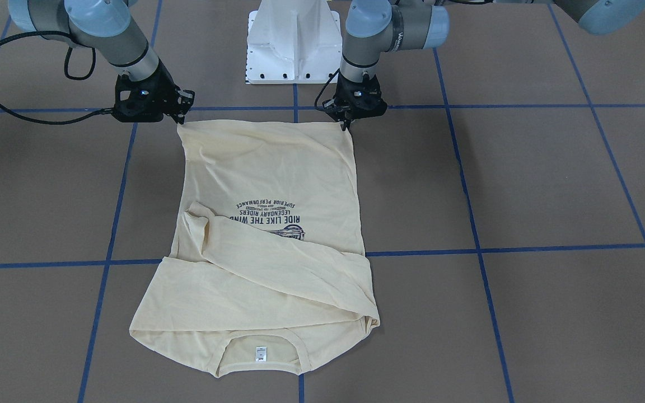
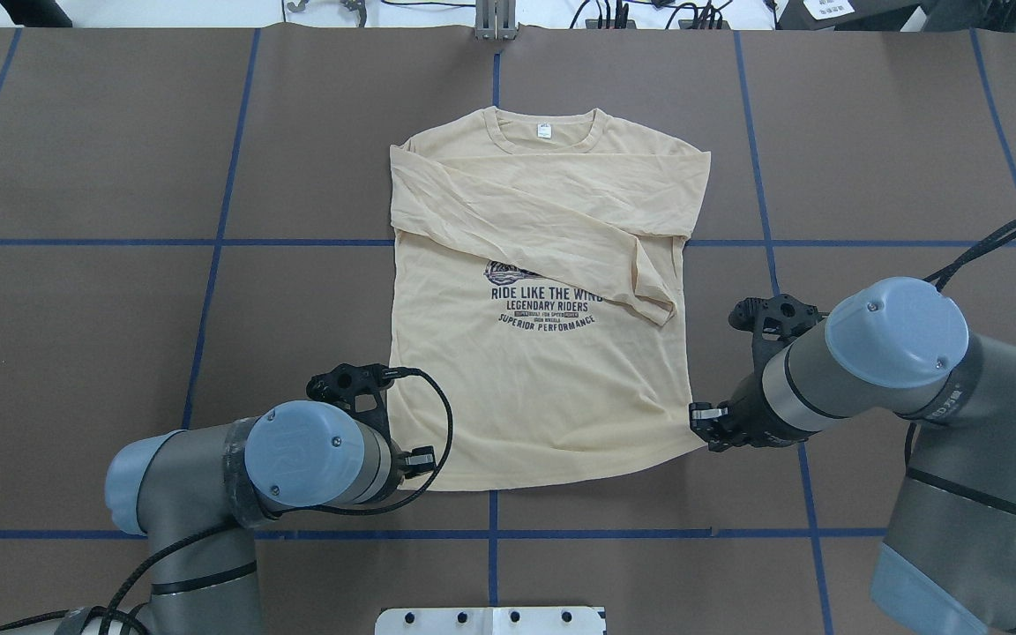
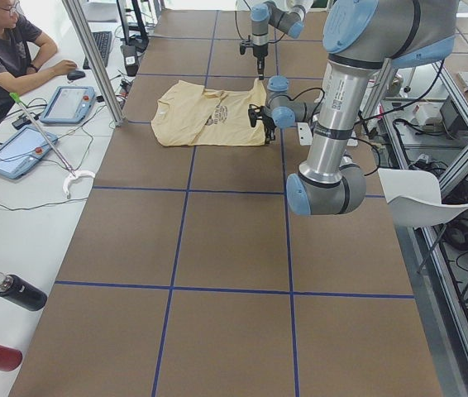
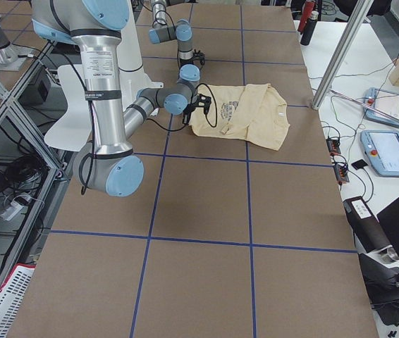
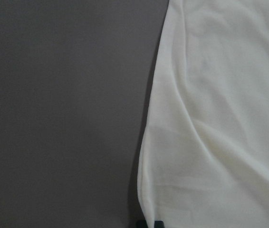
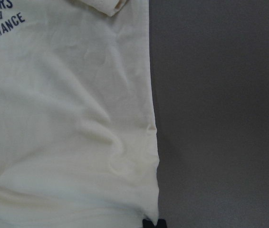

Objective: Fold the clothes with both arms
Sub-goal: 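Close both grippers on the bottom hem corners, then lift both hem corners and carry them away from the robot over the shirt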

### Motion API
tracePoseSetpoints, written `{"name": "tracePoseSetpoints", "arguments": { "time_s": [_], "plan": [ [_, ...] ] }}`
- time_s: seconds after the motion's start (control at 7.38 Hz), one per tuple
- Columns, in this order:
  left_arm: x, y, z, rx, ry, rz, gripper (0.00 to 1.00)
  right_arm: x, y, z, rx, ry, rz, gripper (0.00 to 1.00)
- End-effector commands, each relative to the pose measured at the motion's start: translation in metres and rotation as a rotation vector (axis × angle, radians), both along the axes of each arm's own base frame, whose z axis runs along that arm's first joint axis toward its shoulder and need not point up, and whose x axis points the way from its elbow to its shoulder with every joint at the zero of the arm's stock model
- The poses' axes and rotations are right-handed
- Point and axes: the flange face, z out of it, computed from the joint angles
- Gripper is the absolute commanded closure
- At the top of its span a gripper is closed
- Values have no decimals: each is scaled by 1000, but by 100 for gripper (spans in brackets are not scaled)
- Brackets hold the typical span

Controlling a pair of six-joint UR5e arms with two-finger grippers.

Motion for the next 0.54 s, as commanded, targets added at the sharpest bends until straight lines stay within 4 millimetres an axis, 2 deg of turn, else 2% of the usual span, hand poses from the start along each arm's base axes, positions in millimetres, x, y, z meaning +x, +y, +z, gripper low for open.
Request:
{"name": "tracePoseSetpoints", "arguments": {
  "time_s": [0.0,0.14,0.27,0.41],
  "plan": [
    [-28,5,-27,-2,5,-1,100,4,-2,-2,-19,-13,-11,100],
    [-48,12,-44,-6,-2,2,100,8,-4,-4,-34,-25,-18,100],
    [-57,16,-50,-27,-2,24,100,10,-2,-3,-46,-28,-29,100],
    [-57,18,-50,-34,-2,34,100,12,0,4,-57,-19,-34,100]
  ]
}}
